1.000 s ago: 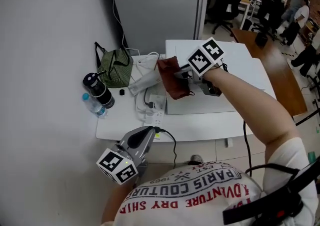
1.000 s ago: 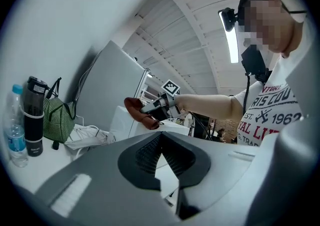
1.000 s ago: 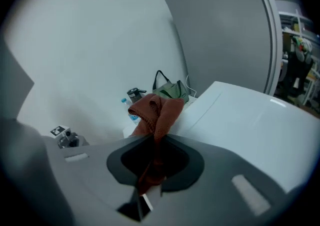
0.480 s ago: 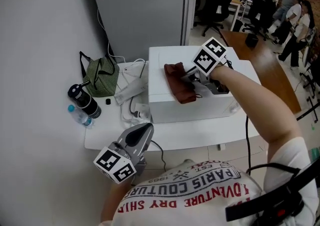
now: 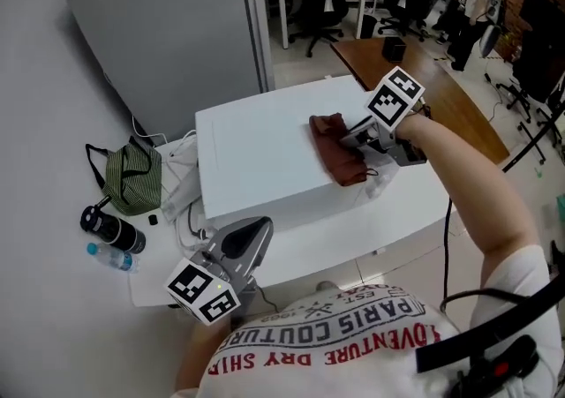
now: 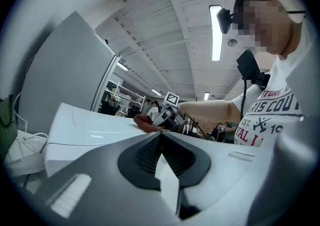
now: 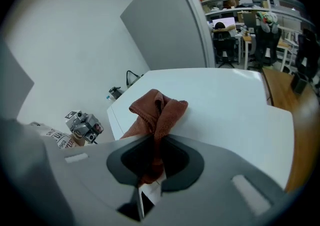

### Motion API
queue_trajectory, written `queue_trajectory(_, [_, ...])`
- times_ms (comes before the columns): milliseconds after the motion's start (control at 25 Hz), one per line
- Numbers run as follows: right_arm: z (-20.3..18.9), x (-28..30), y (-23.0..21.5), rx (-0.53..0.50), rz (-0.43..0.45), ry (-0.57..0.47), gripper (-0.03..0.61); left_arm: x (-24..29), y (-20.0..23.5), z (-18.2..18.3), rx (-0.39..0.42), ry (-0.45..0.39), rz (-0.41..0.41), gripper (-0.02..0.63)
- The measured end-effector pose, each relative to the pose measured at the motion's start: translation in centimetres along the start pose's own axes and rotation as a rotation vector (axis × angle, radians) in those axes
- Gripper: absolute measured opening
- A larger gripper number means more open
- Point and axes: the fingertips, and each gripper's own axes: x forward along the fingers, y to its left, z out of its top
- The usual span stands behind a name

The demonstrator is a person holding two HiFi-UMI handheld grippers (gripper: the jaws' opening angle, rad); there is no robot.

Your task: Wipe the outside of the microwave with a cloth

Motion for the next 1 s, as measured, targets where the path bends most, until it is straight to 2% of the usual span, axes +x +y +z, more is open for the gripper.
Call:
queue_trajectory(360, [-5.4, -8.0, -6.7, 0.188, -0.046, -0.083, 0.037, 6.4, -1.8, -0.2, -0.001, 0.046, -0.138, 0.0])
queue_trajectory(480, [-5.5, -8.4, -6.9, 0.184, -0.036, -0.089, 0.035, 7.1, -1.7, -0.4, 0.0, 0.051, -0.152, 0.0])
queue_trajectory(560, [-4.2, -8.5, -5.1, 0.133, 0.017, -0.105, 0.035, 7.0, -1.6, -0.3, -0.001, 0.05, -0.144, 0.0])
queue_trajectory(720, [1.1, -7.6, 1.8, -0.046, 0.181, -0.155, 0.035, 5.5, -1.0, 0.1, -0.004, 0.031, -0.1, 0.0])
queue_trajectory(1000, [9.9, 0.3, 12.0, -0.286, 0.318, -0.134, 0.035, -1.4, 0.7, 1.0, 0.02, -0.028, 0.056, 0.0])
